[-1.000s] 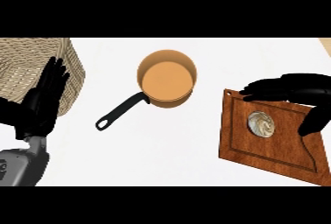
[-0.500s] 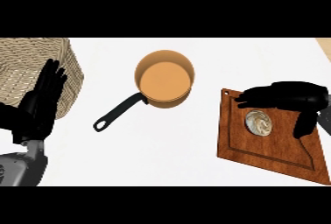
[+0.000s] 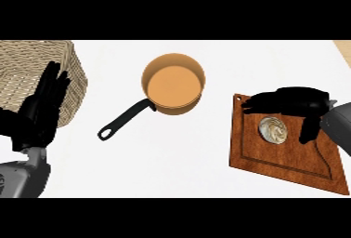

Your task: Pick the cupcake from the cutting board and place it in the pot

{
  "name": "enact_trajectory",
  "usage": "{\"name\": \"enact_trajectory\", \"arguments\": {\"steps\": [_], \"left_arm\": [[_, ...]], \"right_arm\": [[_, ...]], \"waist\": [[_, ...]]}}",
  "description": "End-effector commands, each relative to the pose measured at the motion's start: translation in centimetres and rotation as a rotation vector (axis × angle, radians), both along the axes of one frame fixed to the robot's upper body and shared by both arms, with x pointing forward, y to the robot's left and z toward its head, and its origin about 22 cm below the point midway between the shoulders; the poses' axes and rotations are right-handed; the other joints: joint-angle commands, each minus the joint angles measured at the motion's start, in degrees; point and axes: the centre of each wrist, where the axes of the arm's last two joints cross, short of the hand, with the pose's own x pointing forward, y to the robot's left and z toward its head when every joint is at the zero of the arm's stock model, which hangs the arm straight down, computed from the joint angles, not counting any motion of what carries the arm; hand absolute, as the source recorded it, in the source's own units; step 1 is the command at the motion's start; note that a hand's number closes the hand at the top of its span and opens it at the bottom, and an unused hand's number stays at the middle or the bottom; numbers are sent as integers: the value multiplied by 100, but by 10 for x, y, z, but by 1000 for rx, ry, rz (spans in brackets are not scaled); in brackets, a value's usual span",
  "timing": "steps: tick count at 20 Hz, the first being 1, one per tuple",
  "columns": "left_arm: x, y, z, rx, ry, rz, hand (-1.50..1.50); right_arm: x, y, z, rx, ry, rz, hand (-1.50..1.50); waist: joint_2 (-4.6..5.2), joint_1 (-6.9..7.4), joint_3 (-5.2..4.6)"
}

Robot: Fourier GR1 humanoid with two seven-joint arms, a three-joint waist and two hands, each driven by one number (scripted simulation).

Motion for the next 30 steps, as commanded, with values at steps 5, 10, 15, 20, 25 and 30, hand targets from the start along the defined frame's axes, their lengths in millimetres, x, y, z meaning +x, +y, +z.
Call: {"name": "enact_trajectory", "arguments": {"steps": [5, 10, 15, 20, 25, 30], "left_arm": [[16, 20, 25, 12, -4, 19, 0], [9, -1, -7, 4, -13, 12, 0], [-2, 8, -9, 10, -7, 24, 0], [2, 12, -7, 9, -4, -1, 0], [0, 11, -14, 3, 5, 24, 0], [-1, 15, -5, 8, 30, 59, 0]], "right_arm": [[2, -15, -17, -22, 63, 34, -150], [10, 8, -24, -34, 69, 16, -150], [2, 23, -45, 3, -9, 189, 150], [0, 14, -63, 3, -5, 194, 150], [-2, 11, -42, -4, -2, 210, 150], [-45, 178, -74, 78, 4, 195, 150]], "waist": [[6, -20, -2], [-1, -24, -4], [4, 13, -2], [13, 16, -1], [-16, -44, -5], [-212, -282, -41]]}}
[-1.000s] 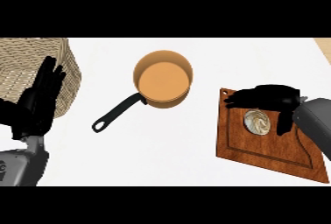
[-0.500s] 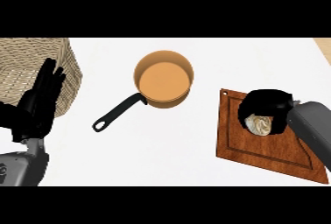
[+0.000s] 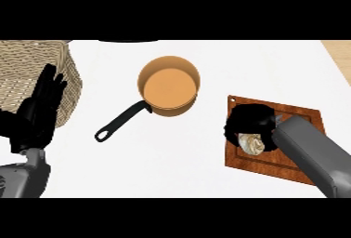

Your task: Pick the cupcake from the cutting board and place it in the pot

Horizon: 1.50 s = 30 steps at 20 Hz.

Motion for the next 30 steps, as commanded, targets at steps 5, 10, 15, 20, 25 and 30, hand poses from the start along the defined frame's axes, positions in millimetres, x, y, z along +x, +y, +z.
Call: {"name": "enact_trajectory", "arguments": {"steps": [5, 10, 15, 20, 25, 30], "left_arm": [[-5, 14, -6, 11, 38, 56, 0], [-9, 14, -9, -1, 41, 54, 0], [-8, 14, -7, 5, 31, 56, 0], [-10, 11, -2, 11, 18, 7, 0], [-1, 10, 5, 5, -1, 8, 0], [-2, -4, 10, -3, -5, -30, 0]], "right_arm": [[-78, 173, -9, 135, 67, 0, 150], [-116, 203, 29, 324, 59, -165, 150], [-138, 189, 81, 632, 17, -418, 150], [-173, 183, 140, 820, -106, -609, 150], [-198, 180, 188, 907, -188, -752, 150], [-171, 201, 219, 861, -177, -851, 150]], "waist": [[-166, -311, 37], [-129, -317, 63], [-80, -285, 75], [-21, -116, 70], [64, 24, 71], [115, 147, 74]]}}
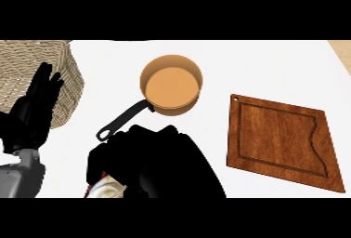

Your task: Pick the cupcake from the cutting board and place it in the pot

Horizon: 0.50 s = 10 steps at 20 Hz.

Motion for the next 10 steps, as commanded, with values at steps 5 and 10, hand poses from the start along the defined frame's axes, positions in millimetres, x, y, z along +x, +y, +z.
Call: {"name": "enact_trajectory", "arguments": {"steps": [5, 10], "left_arm": [[5, -8, -3, 3, -13, -18, 0], [9, -6, 8, 5, -13, -5, 0]], "right_arm": [[56, 16, 30, 63, 42, -98, 150], [99, 10, 0, 58, 99, -117, 150]], "waist": [[62, 78, 3], [70, 71, 6]]}}
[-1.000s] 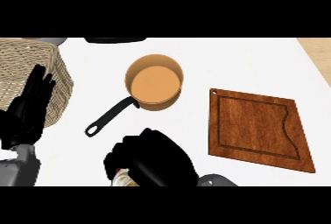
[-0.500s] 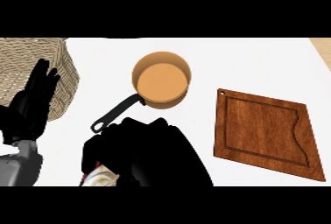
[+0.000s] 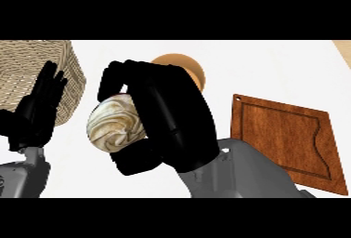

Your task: Pick the cupcake from the cutting board and place it in the pot

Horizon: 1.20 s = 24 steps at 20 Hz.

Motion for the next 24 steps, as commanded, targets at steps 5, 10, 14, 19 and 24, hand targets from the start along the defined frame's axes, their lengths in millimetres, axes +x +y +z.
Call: {"name": "enact_trajectory", "arguments": {"steps": [5, 10, 14, 19, 24], "left_arm": [[3, 9, 1, 7, -13, 2, 0], [10, -12, -5, 2, 1, -11, 0], [6, -13, -19, -11, 2, -17, 0], [18, -9, 12, 7, -11, -32, 0], [10, -18, 3, -3, -10, -48, 0]], "right_arm": [[68, -18, -16, -142, -179, -144, 150], [101, -7, -41, -306, -234, -256, 150], [117, 9, -81, -316, -205, -222, 150], [155, -10, -86, -265, -43, -211, 150], [169, -27, -114, -214, 133, -163, -150]], "waist": [[38, 33, -6], [39, 39, -3], [32, 47, -1], [67, 123, 1], [88, 225, 3]]}}
